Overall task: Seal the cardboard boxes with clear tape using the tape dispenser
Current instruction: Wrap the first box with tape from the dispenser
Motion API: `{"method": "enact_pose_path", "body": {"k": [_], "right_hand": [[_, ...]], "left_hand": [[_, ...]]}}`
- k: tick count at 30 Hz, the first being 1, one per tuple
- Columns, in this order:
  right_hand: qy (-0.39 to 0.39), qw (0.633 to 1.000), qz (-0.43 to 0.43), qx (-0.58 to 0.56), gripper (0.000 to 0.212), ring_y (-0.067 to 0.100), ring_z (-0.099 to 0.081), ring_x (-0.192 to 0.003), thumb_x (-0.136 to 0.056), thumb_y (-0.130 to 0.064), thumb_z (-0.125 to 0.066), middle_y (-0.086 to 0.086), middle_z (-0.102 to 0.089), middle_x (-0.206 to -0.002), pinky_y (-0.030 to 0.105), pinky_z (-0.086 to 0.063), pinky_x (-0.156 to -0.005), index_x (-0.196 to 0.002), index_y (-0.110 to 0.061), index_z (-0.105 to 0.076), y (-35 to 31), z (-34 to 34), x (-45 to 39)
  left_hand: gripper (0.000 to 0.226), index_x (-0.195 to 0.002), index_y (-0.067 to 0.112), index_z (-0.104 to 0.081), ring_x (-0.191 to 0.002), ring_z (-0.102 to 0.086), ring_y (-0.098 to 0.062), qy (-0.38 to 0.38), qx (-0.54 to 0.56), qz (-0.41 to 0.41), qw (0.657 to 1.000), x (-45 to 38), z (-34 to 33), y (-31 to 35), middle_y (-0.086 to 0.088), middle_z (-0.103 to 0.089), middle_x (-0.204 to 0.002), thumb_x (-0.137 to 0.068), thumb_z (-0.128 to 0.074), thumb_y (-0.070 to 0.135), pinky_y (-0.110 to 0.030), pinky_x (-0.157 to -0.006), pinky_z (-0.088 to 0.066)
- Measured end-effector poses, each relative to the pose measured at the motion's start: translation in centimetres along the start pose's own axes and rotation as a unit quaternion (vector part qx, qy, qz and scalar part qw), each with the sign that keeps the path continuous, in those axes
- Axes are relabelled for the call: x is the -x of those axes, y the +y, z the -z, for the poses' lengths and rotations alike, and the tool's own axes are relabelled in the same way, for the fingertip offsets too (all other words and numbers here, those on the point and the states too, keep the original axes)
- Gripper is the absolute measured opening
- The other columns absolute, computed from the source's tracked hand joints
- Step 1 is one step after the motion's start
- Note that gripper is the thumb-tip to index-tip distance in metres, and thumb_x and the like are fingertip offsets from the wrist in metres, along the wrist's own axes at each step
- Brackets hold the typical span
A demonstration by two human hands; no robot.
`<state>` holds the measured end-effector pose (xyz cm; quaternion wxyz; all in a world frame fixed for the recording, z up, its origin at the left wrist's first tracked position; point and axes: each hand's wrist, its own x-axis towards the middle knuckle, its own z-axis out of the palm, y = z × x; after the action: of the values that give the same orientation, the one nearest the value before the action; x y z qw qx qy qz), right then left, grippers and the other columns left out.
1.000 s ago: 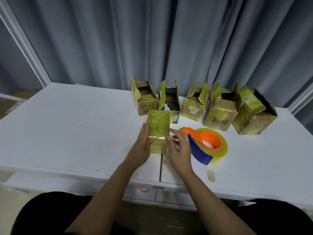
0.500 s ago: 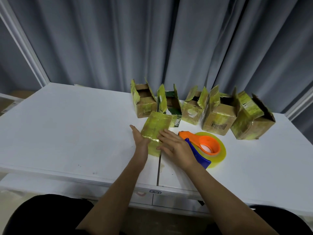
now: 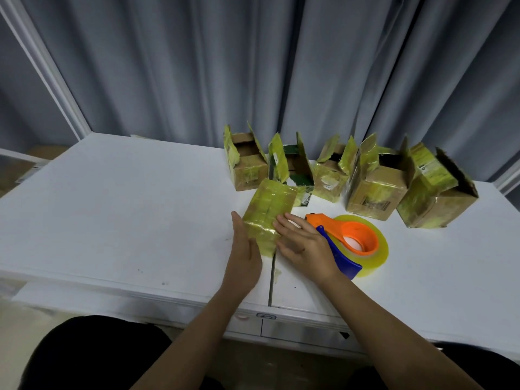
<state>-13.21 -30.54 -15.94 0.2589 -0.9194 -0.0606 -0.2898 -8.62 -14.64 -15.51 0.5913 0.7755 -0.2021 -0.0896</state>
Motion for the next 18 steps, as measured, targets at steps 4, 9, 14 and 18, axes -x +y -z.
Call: {"method": "enact_pose_path", "body": {"k": [4,9,14,18], "right_hand": [[0.021,0.999,-0.018,-0.022,0.039,0.008,-0.046,-0.130,-0.090,-0.033,-0.058,-0.003,-0.062,-0.129,0.023,-0.042,-0.104,-0.124,-0.016,-0.065,-0.3,-0.1,0.0],[0.050,0.995,0.060,0.066,0.032,0.019,-0.053,-0.125,-0.090,-0.020,-0.064,0.004,-0.065,-0.125,0.024,-0.046,-0.099,-0.120,-0.009,-0.067,0.2,-1.2,0.0],[-0.061,0.994,0.057,0.076,0.050,0.016,-0.044,-0.132,-0.083,-0.008,-0.072,-0.001,-0.057,-0.136,0.025,-0.042,-0.102,-0.131,-0.012,-0.060,0.2,0.5,-0.6],[-0.156,0.985,-0.065,-0.044,0.065,-0.002,-0.028,-0.135,-0.083,0.008,-0.046,-0.016,-0.039,-0.143,0.001,-0.028,-0.095,-0.141,-0.020,-0.047,-1.2,2.6,-1.2]], "left_hand": [[0.088,-0.134,0.033,0.023,-0.146,0.014,-0.012,0.012,-0.038,-0.037,0.998,1.4,-1.3,-0.6,0.003,0.022,-0.155,-0.087,-0.033,-0.016,-0.015,-0.115,0.004],[0.099,-0.135,0.028,0.029,-0.142,0.023,-0.009,-0.016,-0.005,-0.005,1.000,1.6,-2.1,-0.6,0.003,0.035,-0.151,-0.077,-0.035,-0.022,0.002,-0.102,0.009],[0.092,-0.133,0.029,0.030,-0.142,0.027,-0.012,-0.013,-0.031,-0.017,0.999,1.6,-1.6,-0.5,0.007,0.037,-0.146,-0.090,-0.043,-0.007,-0.027,-0.118,0.009],[0.113,-0.145,0.036,0.020,-0.148,0.004,-0.026,0.020,0.016,-0.019,0.999,0.0,-1.8,0.1,-0.012,0.014,-0.159,-0.078,-0.068,0.055,-0.042,-0.120,-0.009]]}}
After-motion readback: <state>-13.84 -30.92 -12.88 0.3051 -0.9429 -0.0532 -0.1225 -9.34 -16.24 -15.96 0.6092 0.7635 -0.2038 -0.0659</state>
